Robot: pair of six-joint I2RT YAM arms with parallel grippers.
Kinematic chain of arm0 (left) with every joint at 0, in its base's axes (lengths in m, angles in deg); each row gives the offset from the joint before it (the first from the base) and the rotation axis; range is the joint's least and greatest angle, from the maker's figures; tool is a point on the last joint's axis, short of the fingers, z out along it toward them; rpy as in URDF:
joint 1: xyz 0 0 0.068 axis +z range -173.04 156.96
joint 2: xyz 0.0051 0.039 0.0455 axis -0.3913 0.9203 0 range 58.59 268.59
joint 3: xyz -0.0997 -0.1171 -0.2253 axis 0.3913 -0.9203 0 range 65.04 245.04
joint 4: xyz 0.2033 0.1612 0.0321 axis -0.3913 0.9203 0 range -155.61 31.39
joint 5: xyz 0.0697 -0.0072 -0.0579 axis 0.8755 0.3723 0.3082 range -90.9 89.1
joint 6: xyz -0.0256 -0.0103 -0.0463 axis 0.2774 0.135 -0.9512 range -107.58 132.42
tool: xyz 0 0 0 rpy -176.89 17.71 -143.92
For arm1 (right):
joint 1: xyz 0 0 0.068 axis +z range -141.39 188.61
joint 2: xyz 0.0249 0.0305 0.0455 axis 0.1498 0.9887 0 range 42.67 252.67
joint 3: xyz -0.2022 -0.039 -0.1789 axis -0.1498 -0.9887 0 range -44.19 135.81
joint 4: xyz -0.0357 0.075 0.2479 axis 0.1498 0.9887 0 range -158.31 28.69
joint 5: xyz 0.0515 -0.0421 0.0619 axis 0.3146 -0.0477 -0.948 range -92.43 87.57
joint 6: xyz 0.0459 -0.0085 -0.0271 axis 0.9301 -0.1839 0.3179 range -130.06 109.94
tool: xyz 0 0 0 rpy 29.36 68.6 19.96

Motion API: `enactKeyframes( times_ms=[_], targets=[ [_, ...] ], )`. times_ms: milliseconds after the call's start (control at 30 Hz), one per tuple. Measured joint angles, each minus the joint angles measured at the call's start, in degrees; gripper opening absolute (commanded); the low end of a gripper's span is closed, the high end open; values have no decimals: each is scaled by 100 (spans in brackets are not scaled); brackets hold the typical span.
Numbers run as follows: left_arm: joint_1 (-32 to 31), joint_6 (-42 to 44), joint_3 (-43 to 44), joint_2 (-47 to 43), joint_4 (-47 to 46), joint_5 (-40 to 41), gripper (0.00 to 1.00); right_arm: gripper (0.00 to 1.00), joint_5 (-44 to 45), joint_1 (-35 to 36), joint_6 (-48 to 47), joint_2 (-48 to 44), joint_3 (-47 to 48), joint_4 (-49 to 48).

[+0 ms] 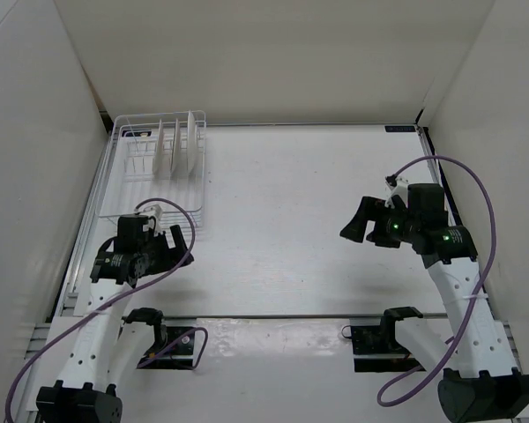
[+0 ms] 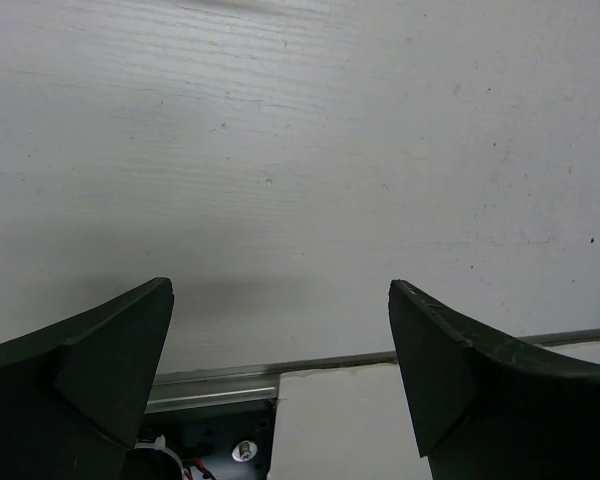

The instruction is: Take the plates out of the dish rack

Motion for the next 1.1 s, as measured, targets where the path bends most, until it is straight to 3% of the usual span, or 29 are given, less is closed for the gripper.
enactKeyframes(
  times_ms=[200,333,567,900,1100],
  targets=[
    [114,-90,105,142,33,50,100,90,251,0,35,-184,-66,175],
    [122,-170,667,214,15,39,100,90,160,0,35,-448,-417,173],
    [125,-446,1272,398,-1176,-345,100,90,-321,2,125,-308,-662,153],
    [243,63,4352,2616,-990,-549,100,90,-511,4,105,-101,-254,149],
    [527,111,5147,3560,-750,-280,100,90,-350,7,81,-107,-251,225]
  ],
)
